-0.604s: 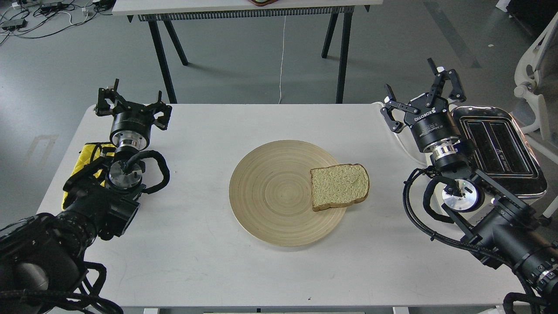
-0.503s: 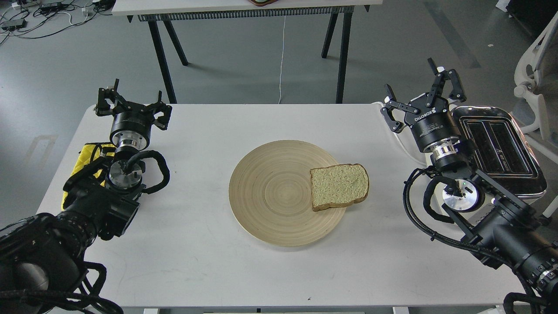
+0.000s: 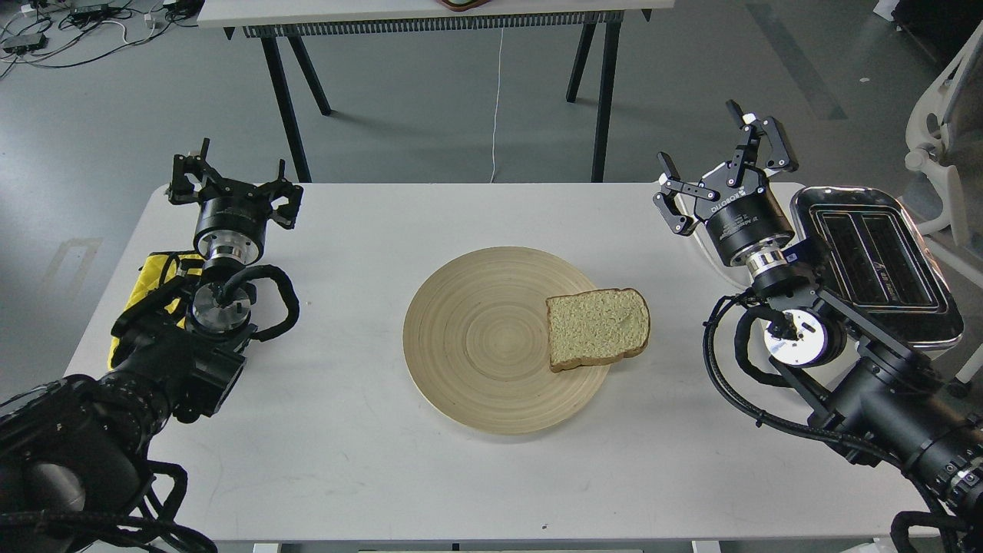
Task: Put bread in toaster with right arm
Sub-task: 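Open the right gripper and swing it away from the toaster toward the plate, then reach the right gripper to the bread slice and pinch its edge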
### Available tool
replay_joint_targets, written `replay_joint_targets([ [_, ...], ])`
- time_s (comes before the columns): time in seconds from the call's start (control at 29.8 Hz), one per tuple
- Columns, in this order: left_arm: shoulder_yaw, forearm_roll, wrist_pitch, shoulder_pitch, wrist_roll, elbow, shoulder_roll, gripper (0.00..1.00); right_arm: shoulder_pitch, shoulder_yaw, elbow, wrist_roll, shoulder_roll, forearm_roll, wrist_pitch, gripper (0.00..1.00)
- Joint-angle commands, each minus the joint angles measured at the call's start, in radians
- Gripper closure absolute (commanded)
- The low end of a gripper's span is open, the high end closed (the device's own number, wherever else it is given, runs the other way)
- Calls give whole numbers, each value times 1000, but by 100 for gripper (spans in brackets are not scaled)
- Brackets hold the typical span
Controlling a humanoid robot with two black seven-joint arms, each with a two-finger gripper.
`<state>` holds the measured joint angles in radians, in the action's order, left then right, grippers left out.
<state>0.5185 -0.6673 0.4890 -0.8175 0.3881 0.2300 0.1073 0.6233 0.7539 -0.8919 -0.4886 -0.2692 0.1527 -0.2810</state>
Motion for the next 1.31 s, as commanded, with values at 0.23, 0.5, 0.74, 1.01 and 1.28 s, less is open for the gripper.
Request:
replay_joint_targets([
  [0.23, 0, 0, 0, 0, 0, -1, 2, 0, 69, -255, -98, 99, -48, 523, 581, 0],
  [0.5, 0, 0, 0, 0, 0, -1, 0, 0, 33, -447, -96, 127, -120, 653, 770, 1],
  [0.74, 0, 0, 0, 0, 0, -1, 0, 0, 16, -629, -79, 148, -110, 657, 770, 1],
  [1.01, 0, 0, 0, 0, 0, -1, 0, 0, -46, -663, -56, 154, -64, 657, 770, 3],
  [1.28, 0, 0, 0, 0, 0, -1, 0, 0, -60, -665, -67, 153, -58, 657, 770, 41],
])
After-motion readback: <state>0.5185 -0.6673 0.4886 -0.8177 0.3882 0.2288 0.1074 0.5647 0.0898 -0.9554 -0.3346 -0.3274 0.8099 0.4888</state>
